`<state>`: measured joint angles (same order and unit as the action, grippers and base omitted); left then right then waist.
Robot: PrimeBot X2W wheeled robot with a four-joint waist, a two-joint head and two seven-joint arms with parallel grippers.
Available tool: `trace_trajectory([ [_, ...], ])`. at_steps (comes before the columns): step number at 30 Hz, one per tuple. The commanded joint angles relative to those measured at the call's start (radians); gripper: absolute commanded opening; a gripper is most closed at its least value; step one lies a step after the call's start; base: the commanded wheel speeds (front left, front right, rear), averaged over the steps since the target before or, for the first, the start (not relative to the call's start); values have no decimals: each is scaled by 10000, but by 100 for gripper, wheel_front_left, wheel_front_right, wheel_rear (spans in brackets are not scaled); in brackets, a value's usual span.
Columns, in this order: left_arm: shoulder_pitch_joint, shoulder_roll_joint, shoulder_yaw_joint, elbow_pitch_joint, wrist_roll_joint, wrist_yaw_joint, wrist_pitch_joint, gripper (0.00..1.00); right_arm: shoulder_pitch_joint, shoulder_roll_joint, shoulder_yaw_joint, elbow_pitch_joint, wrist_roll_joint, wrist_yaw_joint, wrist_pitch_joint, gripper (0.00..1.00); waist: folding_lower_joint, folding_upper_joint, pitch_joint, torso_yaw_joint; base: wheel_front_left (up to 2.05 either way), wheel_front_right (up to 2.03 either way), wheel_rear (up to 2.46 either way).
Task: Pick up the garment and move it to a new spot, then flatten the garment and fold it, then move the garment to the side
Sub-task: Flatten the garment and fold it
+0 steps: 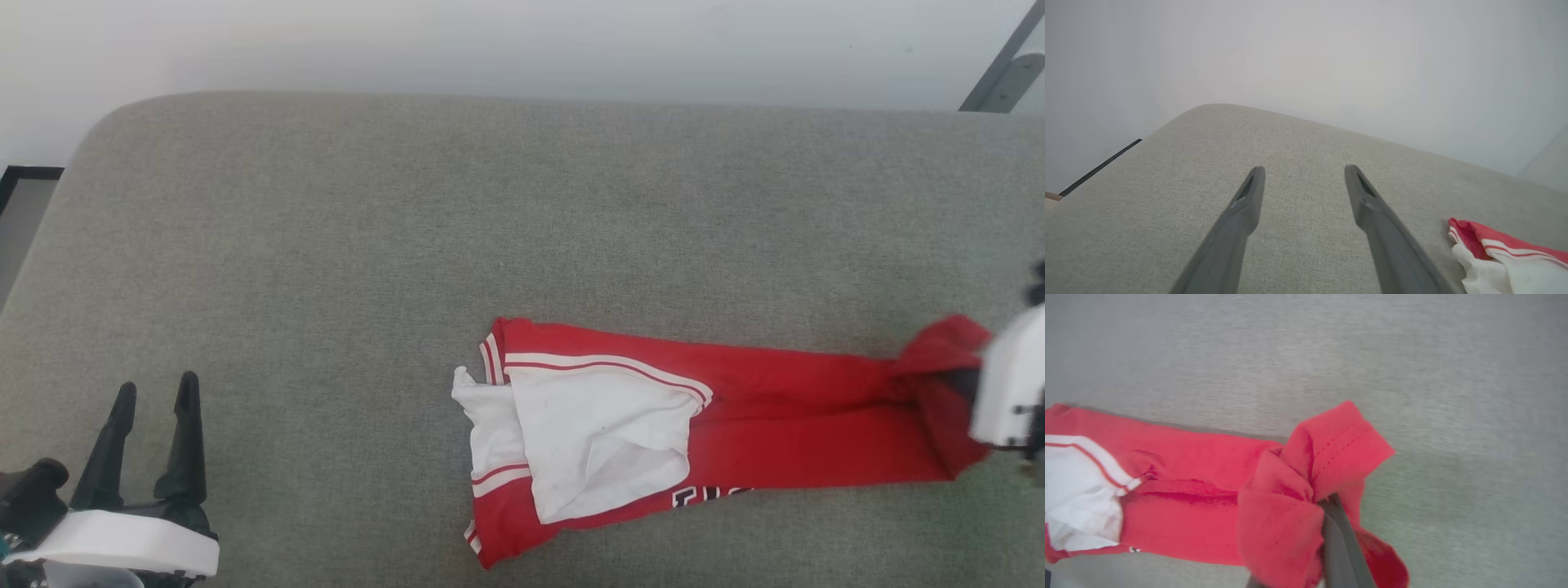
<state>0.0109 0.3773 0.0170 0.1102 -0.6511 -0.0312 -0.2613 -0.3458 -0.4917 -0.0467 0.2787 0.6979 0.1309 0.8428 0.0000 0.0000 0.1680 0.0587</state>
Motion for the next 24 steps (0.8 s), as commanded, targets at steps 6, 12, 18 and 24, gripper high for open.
trace_trajectory([
  [6,-32,-50,-138,-32,164,-87,-21,100,343,852,1028,-1844,151,-4,551,0,0,0,-83,219,0,0,0],
  [12,-272,-136,-447,90,199,-171,51,100,171,1660,2178,-2529,114,-4,788,0,0,0,-128,755,0,0,0],
  [18,-520,-272,-768,285,246,-281,92,100,-103,2294,3214,-2177,80,-4,609,0,0,0,-199,1424,0,0,0],
  [24,-673,-448,-1026,466,282,-355,72,100,-485,2708,3989,-1515,50,-4,229,0,0,0,-267,1921,0,0,0],
])
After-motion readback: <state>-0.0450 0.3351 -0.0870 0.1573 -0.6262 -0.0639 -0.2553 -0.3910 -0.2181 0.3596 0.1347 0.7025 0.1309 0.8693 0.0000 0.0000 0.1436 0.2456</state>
